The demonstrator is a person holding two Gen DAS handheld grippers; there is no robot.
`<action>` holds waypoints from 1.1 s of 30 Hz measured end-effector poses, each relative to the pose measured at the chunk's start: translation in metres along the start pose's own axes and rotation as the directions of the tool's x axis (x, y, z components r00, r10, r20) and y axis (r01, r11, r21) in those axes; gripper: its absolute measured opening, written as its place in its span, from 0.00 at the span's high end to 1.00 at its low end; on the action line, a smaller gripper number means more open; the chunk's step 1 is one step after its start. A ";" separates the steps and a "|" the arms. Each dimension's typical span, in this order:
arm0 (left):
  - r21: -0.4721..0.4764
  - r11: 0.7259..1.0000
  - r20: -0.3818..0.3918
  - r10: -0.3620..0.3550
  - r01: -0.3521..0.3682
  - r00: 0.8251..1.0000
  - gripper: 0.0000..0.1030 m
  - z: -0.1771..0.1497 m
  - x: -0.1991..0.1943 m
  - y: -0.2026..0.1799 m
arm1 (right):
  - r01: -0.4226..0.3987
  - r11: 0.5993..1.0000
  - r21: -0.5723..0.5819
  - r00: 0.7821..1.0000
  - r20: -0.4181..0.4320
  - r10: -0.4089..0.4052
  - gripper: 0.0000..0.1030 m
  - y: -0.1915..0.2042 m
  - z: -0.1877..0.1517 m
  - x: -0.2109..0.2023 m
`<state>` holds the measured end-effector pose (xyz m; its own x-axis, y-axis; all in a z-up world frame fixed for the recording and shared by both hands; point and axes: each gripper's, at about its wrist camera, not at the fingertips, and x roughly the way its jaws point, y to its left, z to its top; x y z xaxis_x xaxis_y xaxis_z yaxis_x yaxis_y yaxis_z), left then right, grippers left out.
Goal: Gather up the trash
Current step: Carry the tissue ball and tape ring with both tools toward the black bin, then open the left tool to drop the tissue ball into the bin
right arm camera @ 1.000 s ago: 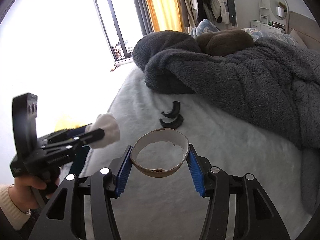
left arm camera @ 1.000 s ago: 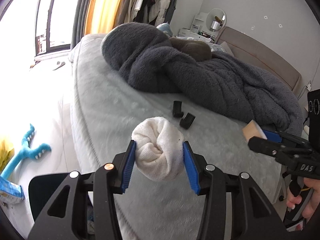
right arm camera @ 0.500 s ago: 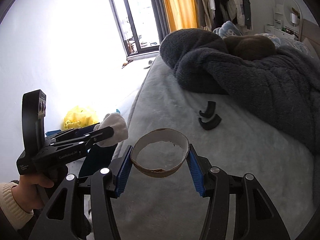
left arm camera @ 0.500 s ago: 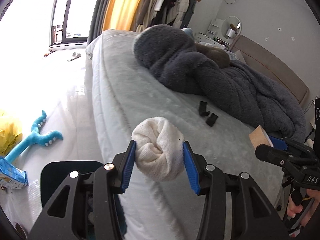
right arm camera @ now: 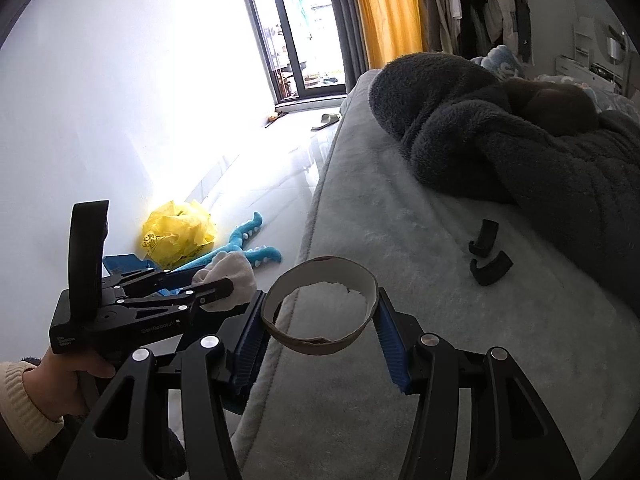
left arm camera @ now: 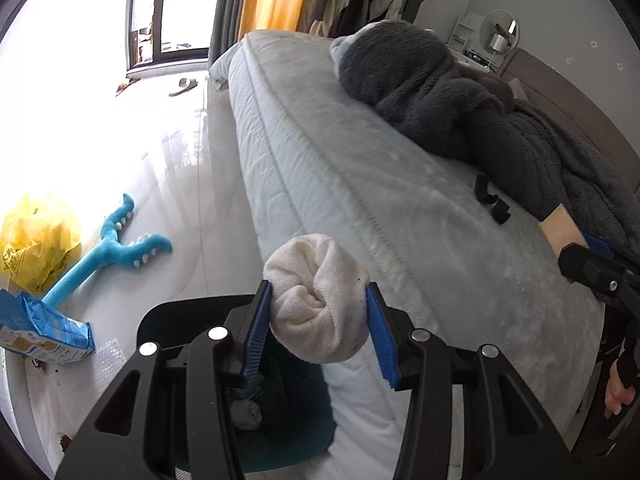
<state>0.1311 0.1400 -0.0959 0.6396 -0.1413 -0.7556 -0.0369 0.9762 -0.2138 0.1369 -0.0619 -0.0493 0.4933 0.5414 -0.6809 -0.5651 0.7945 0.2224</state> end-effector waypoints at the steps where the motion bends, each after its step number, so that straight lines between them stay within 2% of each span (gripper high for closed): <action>1: -0.006 1.000 -0.011 0.003 -0.003 1.000 0.52 -0.002 0.001 0.006 | -0.003 1.000 -0.005 1.000 -0.001 0.003 0.47 0.004 0.001 0.002; 14: -0.044 0.998 -0.144 0.046 -0.053 0.989 0.51 -0.019 0.014 0.069 | -0.080 0.993 -0.085 0.995 -0.063 0.075 0.47 0.070 0.011 0.056; 23: -0.072 0.997 -0.274 0.001 -0.022 0.962 0.49 -0.035 0.028 0.094 | -0.101 0.988 -0.115 0.990 -0.114 0.088 0.47 0.098 0.012 0.091; 25: -0.079 0.997 -0.295 -0.009 -0.015 0.955 0.46 -0.038 0.028 0.099 | -0.101 0.988 -0.114 0.989 -0.121 0.088 0.47 0.100 0.014 0.098; 26: -0.081 0.997 -0.304 -0.011 -0.014 0.953 0.41 -0.039 0.028 0.101 | -0.102 0.988 -0.115 0.988 -0.125 0.087 0.47 0.101 0.014 0.100; 27: -0.086 0.996 -0.309 -0.018 -0.010 0.951 0.30 -0.040 0.029 0.104 | -0.102 0.988 -0.117 0.988 -0.130 0.087 0.47 0.100 0.014 0.104; 29: -0.090 0.996 -0.296 -0.014 -0.014 0.955 0.21 -0.039 0.025 0.110 | -0.099 0.988 -0.121 0.987 -0.139 0.082 0.47 0.103 0.014 0.109; 33: -0.096 0.995 -0.264 -0.013 -0.013 0.964 0.18 -0.034 0.012 0.121 | -0.089 0.989 -0.120 0.983 -0.168 0.068 0.47 0.106 0.011 0.122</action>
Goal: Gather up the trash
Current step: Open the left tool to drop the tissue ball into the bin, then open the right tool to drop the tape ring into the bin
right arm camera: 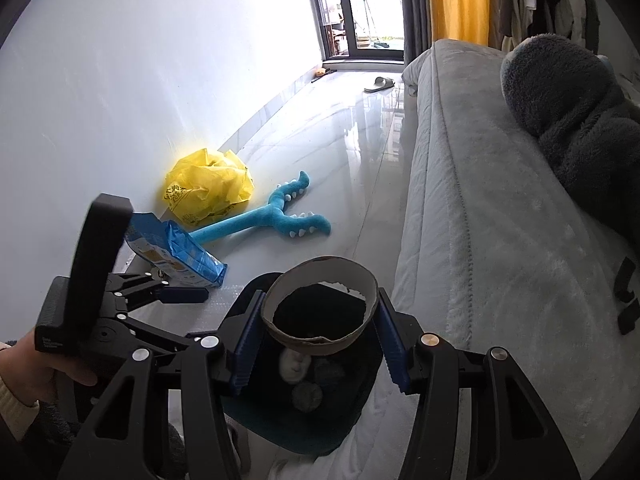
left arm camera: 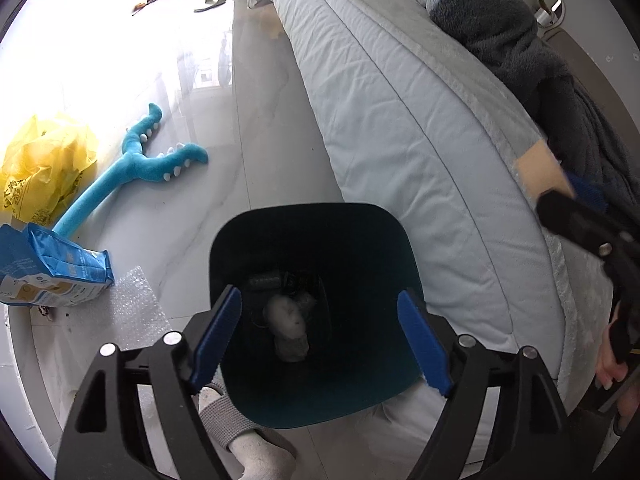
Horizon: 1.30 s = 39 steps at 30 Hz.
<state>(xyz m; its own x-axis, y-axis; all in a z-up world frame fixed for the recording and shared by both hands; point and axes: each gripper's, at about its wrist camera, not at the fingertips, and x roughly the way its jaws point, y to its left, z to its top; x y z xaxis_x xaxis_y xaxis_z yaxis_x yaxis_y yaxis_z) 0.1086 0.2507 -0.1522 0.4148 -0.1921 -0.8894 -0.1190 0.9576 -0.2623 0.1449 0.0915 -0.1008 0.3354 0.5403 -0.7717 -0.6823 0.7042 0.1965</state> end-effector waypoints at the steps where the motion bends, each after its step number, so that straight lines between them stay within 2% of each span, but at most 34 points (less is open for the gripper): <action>1: -0.003 1.000 0.009 0.002 -0.002 1.000 0.18 0.001 -0.003 0.002 | 0.002 1.000 0.002 1.000 -0.010 -0.002 0.47 0.001 0.000 0.004; 8: -0.015 1.000 0.105 0.010 -0.008 0.994 0.16 0.008 -0.030 0.019 | -0.003 1.000 0.004 0.997 -0.073 0.003 0.47 0.010 -0.004 0.037; 14: -0.022 1.000 0.216 -0.008 0.014 0.976 0.15 0.014 -0.058 0.026 | -0.008 1.000 -0.009 0.991 -0.132 0.007 0.47 0.021 -0.010 0.064; 17: -0.031 0.999 0.272 -0.015 0.025 0.962 0.10 0.017 -0.071 0.028 | -0.014 1.000 -0.016 0.988 -0.151 0.011 0.47 0.029 -0.012 0.076; 22: -0.014 0.999 0.360 -0.033 0.041 0.932 0.08 0.019 -0.091 0.025 | -0.013 0.999 -0.043 0.981 -0.192 0.004 0.47 0.041 -0.017 0.090; 29: 0.003 1.000 0.428 -0.025 0.026 0.903 0.08 0.021 -0.112 0.018 | 0.005 0.998 -0.058 0.967 -0.253 -0.020 0.47 0.045 -0.028 0.109; 37: 0.040 0.999 0.533 -0.024 0.004 0.846 0.08 0.022 -0.136 0.004 | 0.004 0.998 -0.067 0.956 -0.292 -0.023 0.46 0.048 -0.037 0.109; 39: 0.045 0.999 0.551 -0.028 0.003 0.834 0.08 0.022 -0.140 0.001 | -0.002 0.998 -0.067 0.954 -0.300 -0.018 0.41 0.049 -0.038 0.109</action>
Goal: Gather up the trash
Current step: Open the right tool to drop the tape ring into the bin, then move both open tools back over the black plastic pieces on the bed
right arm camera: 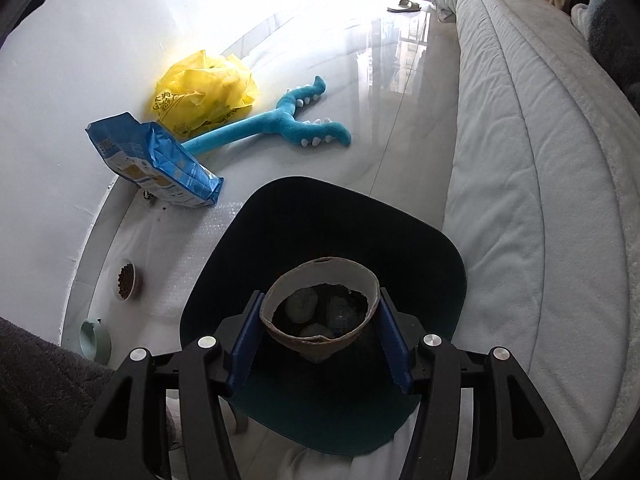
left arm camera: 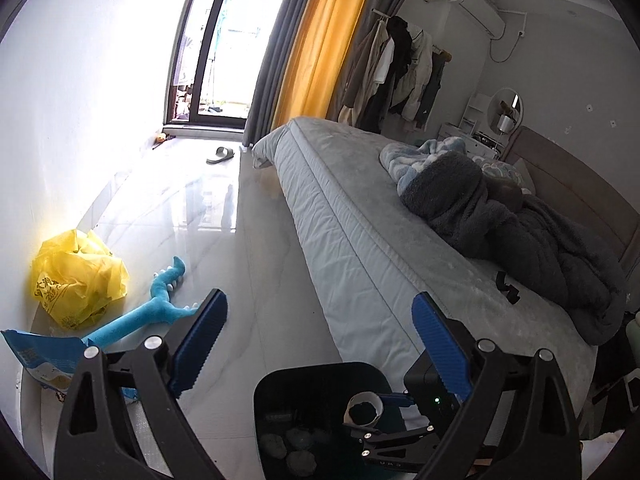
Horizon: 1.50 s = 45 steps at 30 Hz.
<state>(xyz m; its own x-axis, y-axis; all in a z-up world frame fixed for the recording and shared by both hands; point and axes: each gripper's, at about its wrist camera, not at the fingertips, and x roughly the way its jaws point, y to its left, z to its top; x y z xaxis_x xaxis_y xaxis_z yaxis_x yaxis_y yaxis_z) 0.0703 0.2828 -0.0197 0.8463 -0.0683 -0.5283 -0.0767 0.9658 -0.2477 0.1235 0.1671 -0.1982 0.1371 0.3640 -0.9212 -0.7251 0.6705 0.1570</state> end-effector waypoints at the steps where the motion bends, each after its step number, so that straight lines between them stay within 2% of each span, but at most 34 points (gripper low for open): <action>1: 0.000 1.000 0.006 -0.002 0.002 1.000 0.08 0.001 -0.001 0.000 | -0.004 1.000 -0.001 1.000 -0.001 0.004 0.37 0.000 -0.001 -0.001; 4: -0.012 1.000 0.026 -0.011 0.011 1.000 0.08 0.004 -0.003 -0.004 | -0.012 1.000 -0.007 1.000 -0.009 0.012 0.30 0.002 -0.003 -0.003; 8: -0.013 1.000 0.055 -0.027 0.027 0.998 0.08 0.009 -0.008 -0.014 | -0.023 1.000 -0.002 1.000 0.001 0.023 0.30 -0.002 -0.007 -0.011; 15: 0.012 0.999 0.093 -0.038 0.037 0.995 0.08 0.017 -0.012 -0.037 | -0.057 0.998 0.014 0.995 0.088 0.055 0.30 -0.014 -0.012 -0.046; 21: 0.037 0.999 0.123 -0.042 0.037 0.992 0.08 0.020 -0.012 -0.059 | -0.078 0.997 0.011 0.982 0.174 0.075 0.30 -0.026 -0.018 -0.080; 26: 0.084 0.996 0.137 -0.041 0.030 0.990 0.08 0.020 -0.009 -0.079 | -0.057 0.998 0.037 0.969 0.243 0.046 0.30 -0.043 -0.022 -0.106; 33: 0.061 0.996 0.100 -0.076 0.071 0.992 0.08 0.019 0.009 -0.095 | 0.003 0.996 0.084 0.946 0.322 -0.030 0.30 -0.081 -0.034 -0.139; 37: 0.079 0.995 0.081 -0.069 0.063 0.994 0.08 0.019 0.018 -0.109 | 0.018 0.993 0.114 0.935 0.349 -0.057 0.29 -0.102 -0.041 -0.151; 45: 0.107 0.989 0.061 -0.108 0.101 0.992 0.08 0.019 0.030 -0.137 | 0.049 0.986 0.158 0.915 0.389 -0.108 0.29 -0.134 -0.053 -0.172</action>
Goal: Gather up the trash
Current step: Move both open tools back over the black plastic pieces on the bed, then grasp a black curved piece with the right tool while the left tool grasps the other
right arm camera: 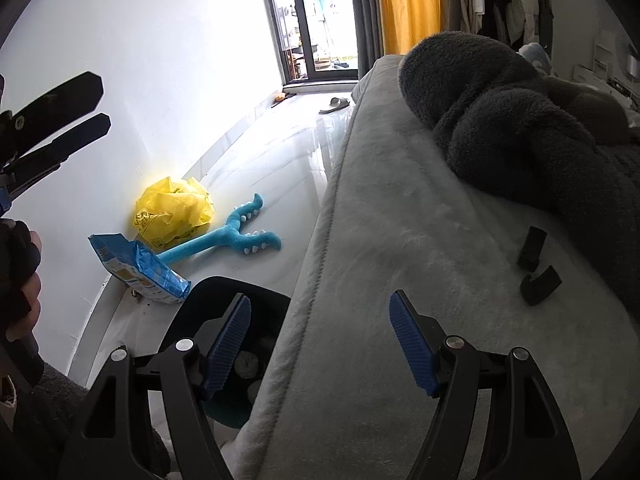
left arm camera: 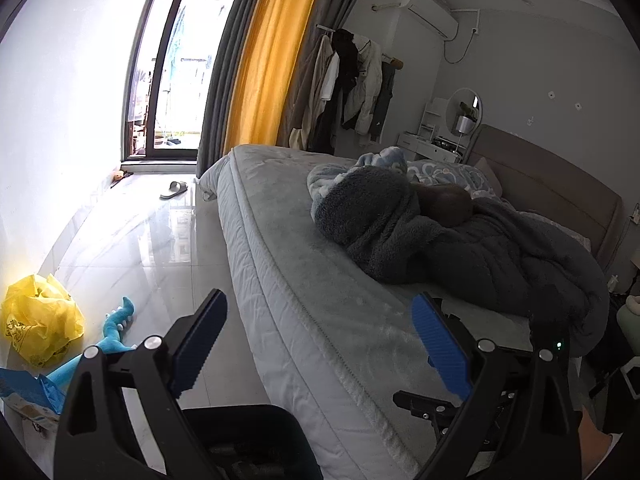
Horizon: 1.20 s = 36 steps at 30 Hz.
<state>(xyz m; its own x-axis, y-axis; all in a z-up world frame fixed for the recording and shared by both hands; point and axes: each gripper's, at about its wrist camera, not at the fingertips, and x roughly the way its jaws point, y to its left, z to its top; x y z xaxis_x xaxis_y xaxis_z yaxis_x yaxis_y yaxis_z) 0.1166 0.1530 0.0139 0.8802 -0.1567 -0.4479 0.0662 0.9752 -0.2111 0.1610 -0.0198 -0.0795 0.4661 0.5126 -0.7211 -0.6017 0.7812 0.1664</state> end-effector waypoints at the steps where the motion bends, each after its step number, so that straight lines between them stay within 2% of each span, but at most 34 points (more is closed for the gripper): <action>1: 0.005 1.000 -0.004 -0.005 0.005 1.000 0.08 0.000 0.003 -0.003 | 0.004 1.000 0.003 1.000 0.005 -0.004 0.29 -0.005 0.000 -0.003; 14: 0.029 0.999 -0.055 -0.041 0.043 0.998 0.08 0.004 0.046 -0.030 | 0.039 0.999 0.022 0.998 0.045 -0.040 0.29 -0.052 0.013 -0.011; 21: 0.034 0.998 -0.076 -0.056 0.059 0.996 0.08 0.007 0.073 -0.043 | 0.065 0.997 0.045 0.997 0.049 -0.067 0.29 -0.090 0.016 -0.013; 25: 0.026 0.997 -0.097 -0.069 0.072 0.993 0.08 0.006 0.086 -0.048 | 0.066 0.996 0.054 0.997 0.038 -0.068 0.23 -0.109 0.015 -0.013; 36: -0.022 0.990 -0.153 -0.140 0.138 0.978 0.08 0.002 0.118 -0.059 | 0.091 0.992 0.086 0.996 0.009 -0.093 0.23 -0.146 0.004 -0.007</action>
<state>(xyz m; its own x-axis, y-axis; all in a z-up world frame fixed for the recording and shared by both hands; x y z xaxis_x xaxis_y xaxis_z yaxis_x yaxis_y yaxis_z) 0.2176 0.0773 -0.0244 0.7799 -0.3138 -0.5416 0.1769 0.9405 -0.2901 0.2482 -0.1361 -0.0961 0.5258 0.4414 -0.7271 -0.4982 0.8527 0.1573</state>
